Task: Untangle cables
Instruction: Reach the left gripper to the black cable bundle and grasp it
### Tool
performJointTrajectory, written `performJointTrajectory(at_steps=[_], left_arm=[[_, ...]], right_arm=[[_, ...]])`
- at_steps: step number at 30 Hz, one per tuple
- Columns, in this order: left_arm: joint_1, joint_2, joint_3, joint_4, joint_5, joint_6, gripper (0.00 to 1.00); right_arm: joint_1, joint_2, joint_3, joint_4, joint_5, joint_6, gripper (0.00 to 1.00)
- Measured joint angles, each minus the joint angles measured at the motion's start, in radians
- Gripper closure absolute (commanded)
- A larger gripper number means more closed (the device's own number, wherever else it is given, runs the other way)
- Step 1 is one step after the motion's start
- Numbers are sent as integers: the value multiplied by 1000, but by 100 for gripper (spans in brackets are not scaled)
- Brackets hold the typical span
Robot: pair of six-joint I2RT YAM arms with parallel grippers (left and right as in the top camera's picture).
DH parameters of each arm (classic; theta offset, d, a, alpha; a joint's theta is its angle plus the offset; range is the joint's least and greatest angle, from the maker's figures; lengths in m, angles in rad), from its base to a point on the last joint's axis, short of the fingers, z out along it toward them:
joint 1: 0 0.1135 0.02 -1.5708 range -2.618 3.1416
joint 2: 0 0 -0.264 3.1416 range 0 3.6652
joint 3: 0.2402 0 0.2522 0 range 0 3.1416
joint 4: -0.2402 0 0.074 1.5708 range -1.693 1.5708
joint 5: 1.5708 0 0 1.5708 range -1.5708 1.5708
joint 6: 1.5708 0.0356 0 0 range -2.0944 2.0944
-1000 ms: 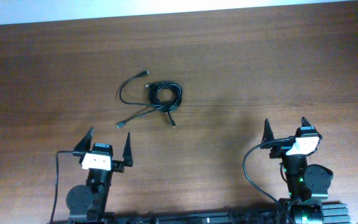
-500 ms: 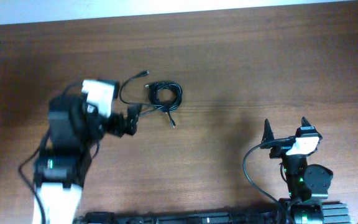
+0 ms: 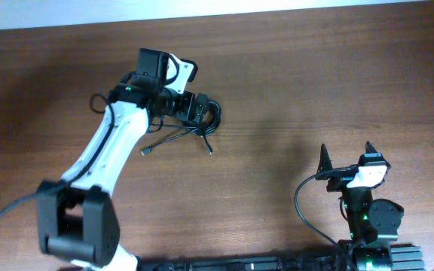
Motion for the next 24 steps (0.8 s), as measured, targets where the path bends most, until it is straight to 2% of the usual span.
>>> performJointTrajectory(at_steps=[4, 6, 9, 10, 11, 12, 13, 20, 24], left_arm=[[0, 95, 0, 11, -123, -149, 39], [0, 140, 0, 33, -168, -208, 42], [0, 199, 0, 53, -192, -250, 55], [-2, 221, 0, 53, -196, -254, 65], [-3, 238, 0, 53, -197, -264, 87], [-6, 254, 1, 60, -195, -271, 97], [-10, 268, 6, 63, -196, -274, 100], [-13, 269, 49, 13, -203, -278, 100], [-15, 173, 68, -40, -215, -326, 100]], right_arm=[[0, 0, 0, 0, 0, 0, 1], [0, 0, 0, 0, 0, 0, 1], [0, 0, 0, 0, 0, 0, 2], [0, 0, 0, 0, 0, 0, 1], [0, 0, 0, 0, 0, 0, 1], [0, 0, 0, 0, 0, -1, 1], [0, 0, 0, 0, 0, 0, 1], [0, 0, 0, 0, 0, 0, 2], [0, 0, 0, 0, 0, 0, 1]])
